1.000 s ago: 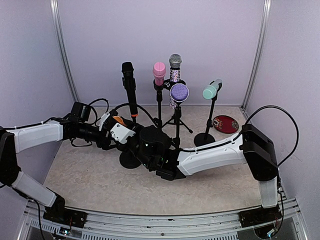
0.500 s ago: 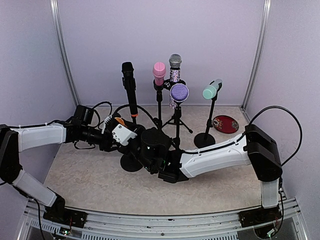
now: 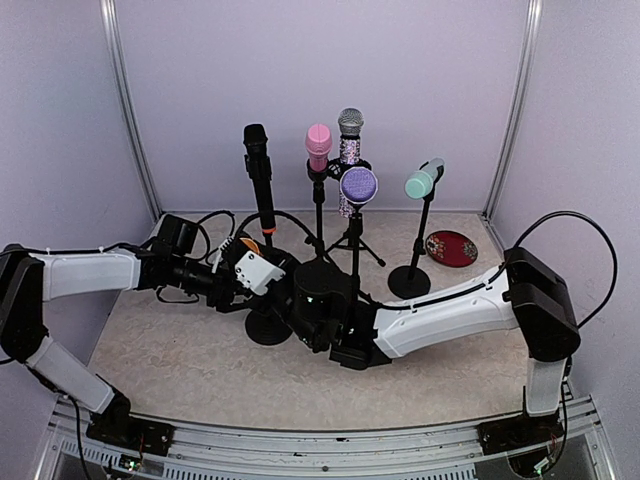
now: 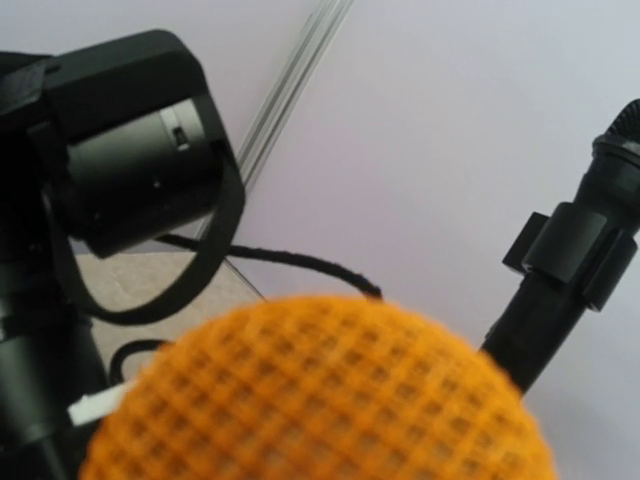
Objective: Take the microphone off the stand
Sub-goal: Hold the microphone stand with the microphone at the center of the board.
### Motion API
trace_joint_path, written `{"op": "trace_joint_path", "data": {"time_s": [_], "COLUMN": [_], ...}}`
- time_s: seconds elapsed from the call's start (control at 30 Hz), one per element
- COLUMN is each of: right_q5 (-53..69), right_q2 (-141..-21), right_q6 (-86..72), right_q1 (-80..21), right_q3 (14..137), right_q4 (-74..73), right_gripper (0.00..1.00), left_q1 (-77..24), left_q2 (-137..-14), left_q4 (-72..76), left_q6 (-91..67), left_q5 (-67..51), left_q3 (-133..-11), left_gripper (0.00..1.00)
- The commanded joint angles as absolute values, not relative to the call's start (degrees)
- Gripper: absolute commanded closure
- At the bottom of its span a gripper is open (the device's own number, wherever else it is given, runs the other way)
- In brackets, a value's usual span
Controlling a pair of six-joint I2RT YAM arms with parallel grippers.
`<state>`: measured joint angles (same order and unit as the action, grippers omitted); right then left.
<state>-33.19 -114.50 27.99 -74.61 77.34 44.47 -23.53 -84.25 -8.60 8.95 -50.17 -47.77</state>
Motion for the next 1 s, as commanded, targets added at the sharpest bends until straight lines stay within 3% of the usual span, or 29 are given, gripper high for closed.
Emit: {"op": "trace_joint_path", "data": {"time_s": [0.0,0.2,0.47,0.57,0.8,0.97], "right_q5": [-32.8,-32.0,-32.7,-33.1,-32.4,-31.9], "right_q2": [-110.8,-110.5,-110.6,-110.0,-108.8,-108.8], "right_q6": [25.3,23.9,22.2,20.8,18.0,17.8], "right_q1": [-76.0,-76.0,-76.0,-76.0,-76.0,-76.1], "right_q3": [76.1,75.7,76.3,75.9,75.2,75.4], "right_q4": [46.6,45.8,44.4,43.3,41.8,42.5], "right_gripper": [1.0,1.0,1.0,1.0,1.0,1.0], "left_q1": [-20.8,-14.8,-26.1,-25.9,-20.4,-20.6], "left_q2": [-84.1,-82.4,-82.9,-81.4,-70.3,-71.4], "left_q4": [-9.2,-15.7,-13.3,-16.6,-26.7,-17.8], "left_q6": [11.5,19.8,19.8,19.7,30.3,25.4], "left_q5": [-52.0,-53.2,-39.6,-34.2,-36.2,-38.7], "left_q3": [-51.0,-52.9,-53.6,-54.7,-51.5,-45.5], "left_gripper": [0.19,0.15,0.22,0.25,0.19,0.2]}}
